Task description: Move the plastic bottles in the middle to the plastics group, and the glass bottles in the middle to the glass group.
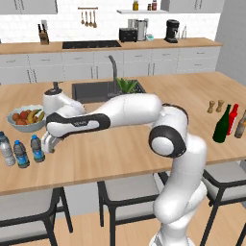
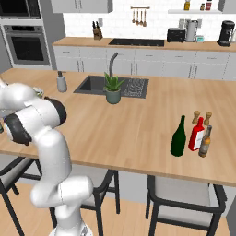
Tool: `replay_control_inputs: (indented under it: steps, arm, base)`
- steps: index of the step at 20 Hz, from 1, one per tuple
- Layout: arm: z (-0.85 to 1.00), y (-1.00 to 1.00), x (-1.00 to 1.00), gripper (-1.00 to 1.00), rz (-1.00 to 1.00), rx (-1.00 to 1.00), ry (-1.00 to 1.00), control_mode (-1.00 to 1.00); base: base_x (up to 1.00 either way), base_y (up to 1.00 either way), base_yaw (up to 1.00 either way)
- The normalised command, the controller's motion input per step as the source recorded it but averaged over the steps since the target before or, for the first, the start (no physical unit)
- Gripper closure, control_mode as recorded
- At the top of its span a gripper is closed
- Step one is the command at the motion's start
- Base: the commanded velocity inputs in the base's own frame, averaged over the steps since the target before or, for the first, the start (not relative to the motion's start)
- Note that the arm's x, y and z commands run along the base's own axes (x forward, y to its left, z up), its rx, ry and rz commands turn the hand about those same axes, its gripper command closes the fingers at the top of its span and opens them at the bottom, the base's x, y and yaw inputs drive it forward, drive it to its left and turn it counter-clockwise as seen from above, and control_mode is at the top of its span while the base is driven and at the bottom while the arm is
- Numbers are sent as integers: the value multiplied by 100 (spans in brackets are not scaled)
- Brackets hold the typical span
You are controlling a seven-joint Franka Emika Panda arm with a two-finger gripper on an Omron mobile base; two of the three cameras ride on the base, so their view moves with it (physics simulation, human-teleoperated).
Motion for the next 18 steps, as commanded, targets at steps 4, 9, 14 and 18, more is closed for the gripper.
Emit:
replay_control_inputs:
  steps: [4, 9, 14, 18]
  arm:
    - [31, -82, -53, -100, -2, 9, 0, -100]
    - [68, -86, -73, -100, -2, 15, 0, -100]
    - [79, -88, -72, -100, -3, 17, 0, -100]
    - [70, -95, -73, -100, -3, 17, 0, -100]
  base:
    - [0, 0, 0]
    - [0, 0, 0]
    - [0, 0, 0]
    - [0, 0, 0]
